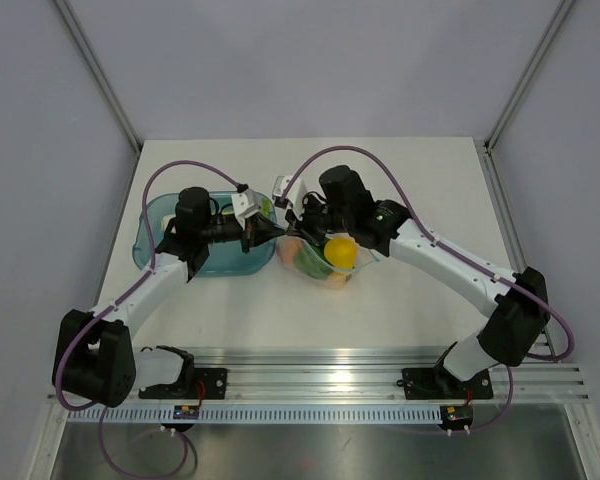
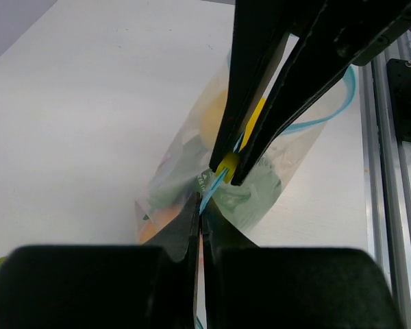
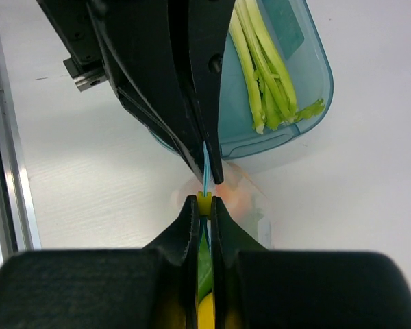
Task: Place the food in the zip-top bag and seal the zipper
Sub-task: Zip the zipper food storage bag at the center of the board.
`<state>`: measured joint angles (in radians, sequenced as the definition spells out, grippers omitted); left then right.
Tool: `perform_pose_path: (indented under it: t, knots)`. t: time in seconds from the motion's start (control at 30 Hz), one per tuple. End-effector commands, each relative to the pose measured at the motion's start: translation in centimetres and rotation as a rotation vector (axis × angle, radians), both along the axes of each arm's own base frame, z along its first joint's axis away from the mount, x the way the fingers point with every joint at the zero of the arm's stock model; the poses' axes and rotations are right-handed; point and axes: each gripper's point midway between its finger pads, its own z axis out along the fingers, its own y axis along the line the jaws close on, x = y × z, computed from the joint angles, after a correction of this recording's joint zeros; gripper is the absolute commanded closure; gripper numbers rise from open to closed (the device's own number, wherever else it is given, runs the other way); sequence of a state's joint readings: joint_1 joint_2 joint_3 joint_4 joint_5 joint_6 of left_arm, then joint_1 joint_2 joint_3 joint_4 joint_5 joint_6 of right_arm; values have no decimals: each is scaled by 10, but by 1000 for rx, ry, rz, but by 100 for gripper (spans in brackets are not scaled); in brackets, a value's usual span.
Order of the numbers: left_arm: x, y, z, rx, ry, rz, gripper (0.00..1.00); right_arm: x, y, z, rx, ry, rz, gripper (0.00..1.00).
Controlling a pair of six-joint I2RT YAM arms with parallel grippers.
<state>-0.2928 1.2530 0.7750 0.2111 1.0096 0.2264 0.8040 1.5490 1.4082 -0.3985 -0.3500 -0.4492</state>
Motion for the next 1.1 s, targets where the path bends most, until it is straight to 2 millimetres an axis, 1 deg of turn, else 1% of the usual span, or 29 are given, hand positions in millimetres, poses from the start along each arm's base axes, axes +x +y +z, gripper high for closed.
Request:
perform_pose_path:
  t: [0.0, 0.07, 0.17, 0.27, 0.37, 0.4, 0.47, 0.53, 0.7, 0.73, 0.77, 0.83, 0.87, 0.9, 1.07]
  knots:
    - [19, 13, 13, -13, -72, 94, 100, -5, -22, 16, 2, -34, -38, 100]
    - [21, 15, 13, -15, -70, 105, 100, -6, -28, 14, -7, -27, -49, 100]
    - [29, 19, 15, -20, -53, 157, 100, -10, -39, 13, -15, -23, -75, 100]
    - [42, 27, 18, -22, -37, 232, 100, -14, -57, 10, -26, -16, -123, 100]
    - [53, 35, 22, -17, -42, 304, 100, -21, -80, 8, -43, -11, -184, 100]
    - [58, 38, 23, -14, -47, 332, 100, -24, -92, 10, -41, -21, -213, 100]
    - [63, 41, 28, -25, -55, 365, 100, -30, -104, 9, -36, -15, -249, 100]
    - [70, 45, 32, -37, -62, 411, 100, -38, -120, 9, -30, -12, -292, 100]
    - [81, 53, 37, -53, -69, 474, 100, -58, -153, 0, -19, 6, -394, 100]
    - [82, 53, 36, -53, -71, 477, 100, -62, -157, 0, -7, 21, -415, 100]
    - [83, 54, 36, -53, -73, 485, 100, -67, -164, 4, 18, 13, -432, 100]
    - [84, 54, 37, -55, -79, 489, 100, -73, -172, -2, 26, 33, -464, 100]
    - [85, 56, 36, -54, -79, 500, 100, -77, -177, 3, 51, 21, -476, 100]
    - [86, 56, 37, -54, -82, 501, 100, -79, -181, -1, 48, 25, -490, 100]
    - [86, 53, 38, -73, -72, 491, 100, -89, -188, -1, 78, 45, -506, 99]
